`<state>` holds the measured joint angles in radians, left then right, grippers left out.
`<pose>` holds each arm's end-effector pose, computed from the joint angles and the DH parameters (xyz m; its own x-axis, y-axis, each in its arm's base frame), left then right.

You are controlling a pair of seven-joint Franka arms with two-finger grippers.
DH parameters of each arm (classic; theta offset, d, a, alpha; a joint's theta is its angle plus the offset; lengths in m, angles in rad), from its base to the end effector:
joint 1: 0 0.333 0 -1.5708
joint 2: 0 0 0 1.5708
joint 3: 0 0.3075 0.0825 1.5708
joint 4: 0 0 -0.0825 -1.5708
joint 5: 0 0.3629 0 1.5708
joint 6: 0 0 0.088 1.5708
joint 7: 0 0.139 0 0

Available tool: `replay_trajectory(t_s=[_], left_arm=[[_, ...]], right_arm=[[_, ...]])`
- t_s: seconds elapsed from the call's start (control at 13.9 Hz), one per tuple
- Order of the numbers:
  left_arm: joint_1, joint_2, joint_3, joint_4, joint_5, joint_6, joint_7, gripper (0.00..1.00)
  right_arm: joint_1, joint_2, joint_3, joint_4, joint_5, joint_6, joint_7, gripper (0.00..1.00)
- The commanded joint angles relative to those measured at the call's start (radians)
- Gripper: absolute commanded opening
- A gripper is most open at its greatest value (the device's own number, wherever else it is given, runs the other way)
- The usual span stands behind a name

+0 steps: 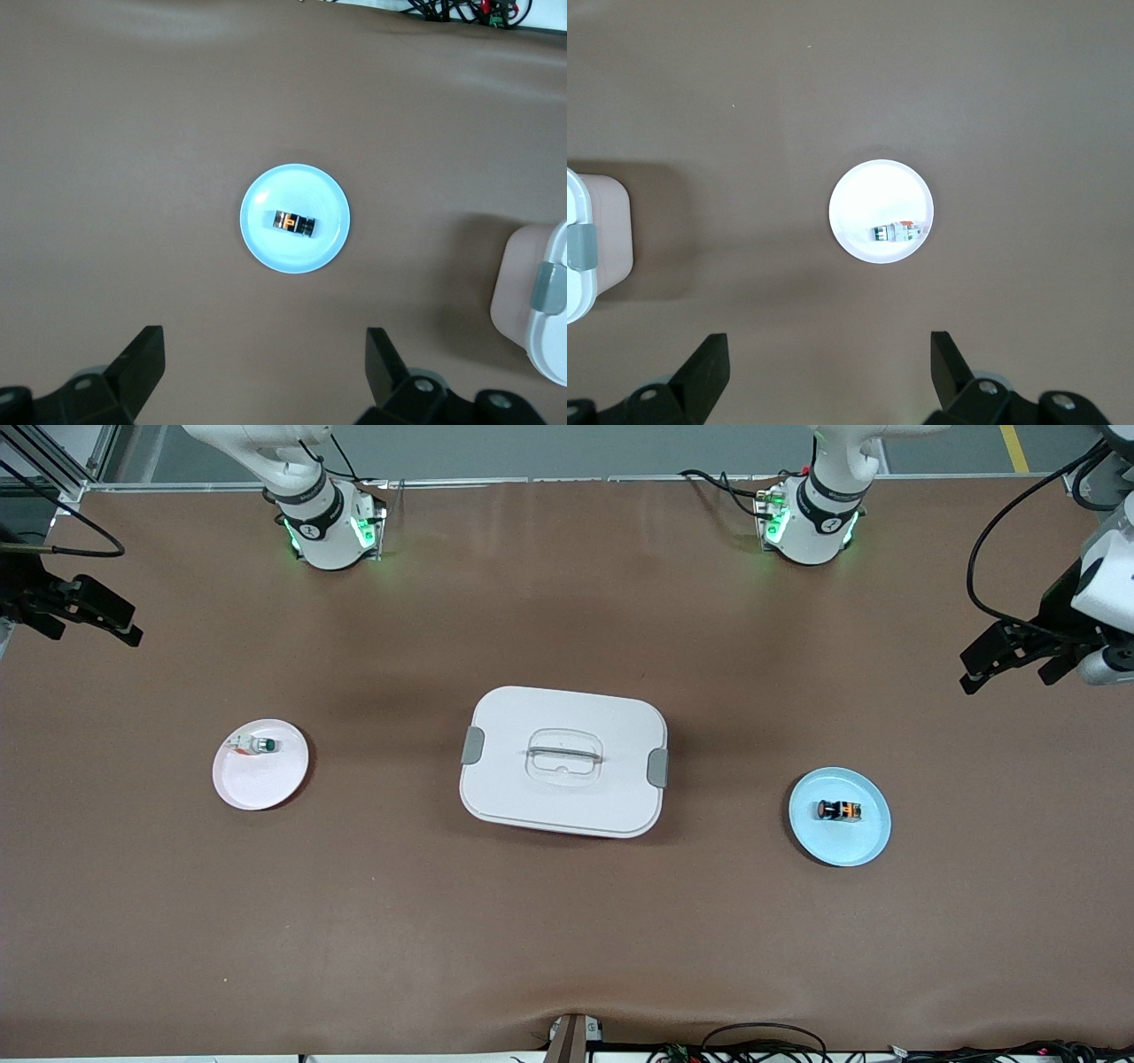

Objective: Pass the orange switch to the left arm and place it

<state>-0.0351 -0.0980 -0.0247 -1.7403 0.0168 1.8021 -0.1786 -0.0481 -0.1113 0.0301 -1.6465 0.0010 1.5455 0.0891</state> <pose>0.5280 -0.0302 0.5802 0.9804 0.1152 0.1599 0.1152 -0.9933 0.0094 0.4969 -0.0080 0.6050 0.9942 -0.1070 0.0104 -0.1070 -0.9943 0.0014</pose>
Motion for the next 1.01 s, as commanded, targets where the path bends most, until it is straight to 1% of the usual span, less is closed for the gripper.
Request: replay_trajectory(t_s=[0.0,0.29,0.72,0.94], left_arm=[[-0.008,-0.012,0.009,-0.007,-0.02,-0.033,0.014,1.0],[-0.014,-0.012,0.005,-0.01,-0.02,-0.061,0.022,1.0],[-0.017,0.0,0.003,-0.002,-0.017,-0.053,0.024,1.0],[-0.017,0.003,0.005,0.008,-0.012,-0.053,0.06,1.0]], right_arm=[[0.005,-0.022,-0.003,-0.018,-0.013,0.007,0.004,1.0],[0.002,-0.019,-0.006,-0.019,-0.007,0.014,0.006,1.0],[0.008,-0.016,-0.001,-0.021,-0.004,0.021,0.009,1.0],[0.007,-0.014,-0.001,-0.021,-0.004,0.025,0.011,1.0]])
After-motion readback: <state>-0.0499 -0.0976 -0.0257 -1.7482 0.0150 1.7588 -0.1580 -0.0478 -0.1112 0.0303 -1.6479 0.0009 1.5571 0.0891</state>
